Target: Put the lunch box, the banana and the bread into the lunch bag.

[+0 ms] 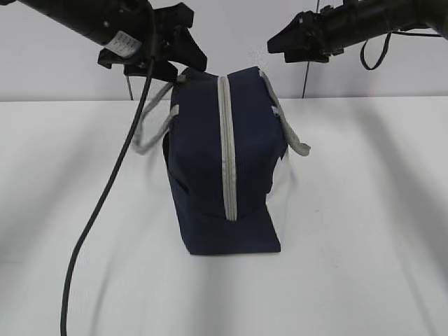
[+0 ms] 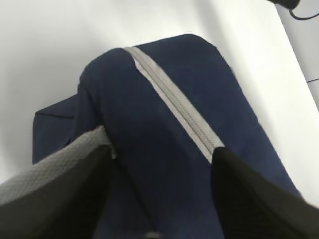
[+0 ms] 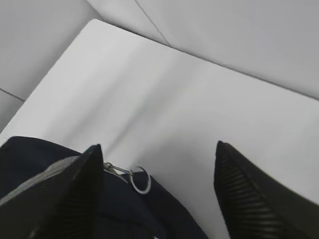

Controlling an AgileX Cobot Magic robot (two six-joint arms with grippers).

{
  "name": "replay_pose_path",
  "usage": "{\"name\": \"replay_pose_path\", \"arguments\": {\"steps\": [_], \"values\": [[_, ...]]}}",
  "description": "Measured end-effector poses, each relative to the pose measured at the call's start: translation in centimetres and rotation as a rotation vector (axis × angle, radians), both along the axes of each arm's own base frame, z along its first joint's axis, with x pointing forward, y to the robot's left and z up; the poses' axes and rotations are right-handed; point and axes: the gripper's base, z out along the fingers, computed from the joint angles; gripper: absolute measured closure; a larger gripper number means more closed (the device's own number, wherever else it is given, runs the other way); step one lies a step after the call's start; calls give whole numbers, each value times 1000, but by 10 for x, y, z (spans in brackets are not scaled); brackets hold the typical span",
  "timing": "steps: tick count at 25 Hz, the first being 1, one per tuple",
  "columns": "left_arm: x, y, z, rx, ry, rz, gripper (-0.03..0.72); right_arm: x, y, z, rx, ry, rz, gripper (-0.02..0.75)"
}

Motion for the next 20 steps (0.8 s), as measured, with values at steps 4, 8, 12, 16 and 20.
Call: {"name": "replay_pose_path", "arguments": {"steps": [4,8,12,16,20], "values": [[-9,6,20,14,-26,23,241,-4,-9,4,-82,142,-120,209],[-20,16,33,75,-9,79,239,-14,-18,32,-142,212,-249,209],[-28,32,32,229,65,159,239,-28,-19,59,-132,249,-317,209],[-35,46,27,374,144,199,239,-45,-19,70,-125,311,-335,209],[-45,49,33,472,143,200,239,-66,-22,74,-186,361,-365,209]]}}
